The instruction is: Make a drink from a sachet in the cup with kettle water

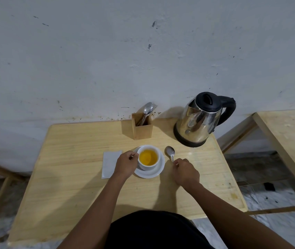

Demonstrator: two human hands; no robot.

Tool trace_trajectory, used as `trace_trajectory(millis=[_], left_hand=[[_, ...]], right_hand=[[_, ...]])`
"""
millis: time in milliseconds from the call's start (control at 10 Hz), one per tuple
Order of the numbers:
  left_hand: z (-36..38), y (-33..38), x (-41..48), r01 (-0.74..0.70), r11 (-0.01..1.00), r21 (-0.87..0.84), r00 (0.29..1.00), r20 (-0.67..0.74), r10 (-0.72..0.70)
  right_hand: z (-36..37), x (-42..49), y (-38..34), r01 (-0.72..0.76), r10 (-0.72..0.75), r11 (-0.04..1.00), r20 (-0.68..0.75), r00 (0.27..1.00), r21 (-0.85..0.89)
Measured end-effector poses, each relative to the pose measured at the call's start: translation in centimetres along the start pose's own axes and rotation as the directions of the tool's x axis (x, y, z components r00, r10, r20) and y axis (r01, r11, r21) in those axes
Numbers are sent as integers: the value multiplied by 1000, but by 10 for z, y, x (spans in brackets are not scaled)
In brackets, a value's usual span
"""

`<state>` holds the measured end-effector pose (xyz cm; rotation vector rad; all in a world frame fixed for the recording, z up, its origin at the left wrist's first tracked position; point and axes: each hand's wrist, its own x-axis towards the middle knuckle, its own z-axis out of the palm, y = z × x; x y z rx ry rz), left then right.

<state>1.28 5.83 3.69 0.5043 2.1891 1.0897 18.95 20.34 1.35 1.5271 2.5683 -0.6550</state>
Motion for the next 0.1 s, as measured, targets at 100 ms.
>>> trace_trajectory(millis=[100], left_hand=[[-4,7,3,1,998,70,1000,-29,1]], right_hand=[[-8,8,-7,61,-61,996,-5,998,65]])
